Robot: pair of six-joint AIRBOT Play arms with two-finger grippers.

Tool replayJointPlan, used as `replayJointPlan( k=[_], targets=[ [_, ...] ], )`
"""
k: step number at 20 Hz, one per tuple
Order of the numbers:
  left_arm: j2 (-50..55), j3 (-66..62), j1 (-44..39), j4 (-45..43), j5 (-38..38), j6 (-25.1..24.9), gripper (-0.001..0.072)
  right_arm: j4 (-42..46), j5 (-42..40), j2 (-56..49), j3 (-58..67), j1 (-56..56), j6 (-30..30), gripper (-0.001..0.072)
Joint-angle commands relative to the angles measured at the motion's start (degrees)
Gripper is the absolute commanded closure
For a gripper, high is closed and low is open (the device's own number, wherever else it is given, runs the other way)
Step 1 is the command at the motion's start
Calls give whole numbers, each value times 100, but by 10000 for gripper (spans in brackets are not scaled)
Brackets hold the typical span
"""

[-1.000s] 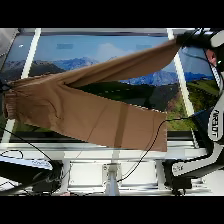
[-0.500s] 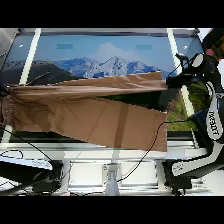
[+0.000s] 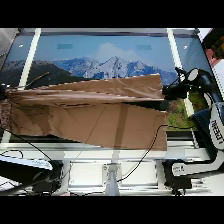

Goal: Fold the clothes and pants, and hang the long-sleeved shirts on hangers.

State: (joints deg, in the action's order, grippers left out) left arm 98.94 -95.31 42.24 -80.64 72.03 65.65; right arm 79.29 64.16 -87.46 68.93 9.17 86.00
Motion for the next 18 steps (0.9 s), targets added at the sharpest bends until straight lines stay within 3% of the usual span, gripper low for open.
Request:
replayJointPlan(
  k=[1, 11, 18],
  targets=[
    [59, 0, -2, 170, -22, 0, 654, -356, -1049, 439, -855, -7, 302, 698],
    [142, 4, -26, 179, -446, -2, 654, -1069, -2282, 627, -2225, -87, 470, 698],
    [435, 4, -42, 175, -511, -2, 654, -466, -2684, 627, -2302, -678, 1300, 698]
  ],
)
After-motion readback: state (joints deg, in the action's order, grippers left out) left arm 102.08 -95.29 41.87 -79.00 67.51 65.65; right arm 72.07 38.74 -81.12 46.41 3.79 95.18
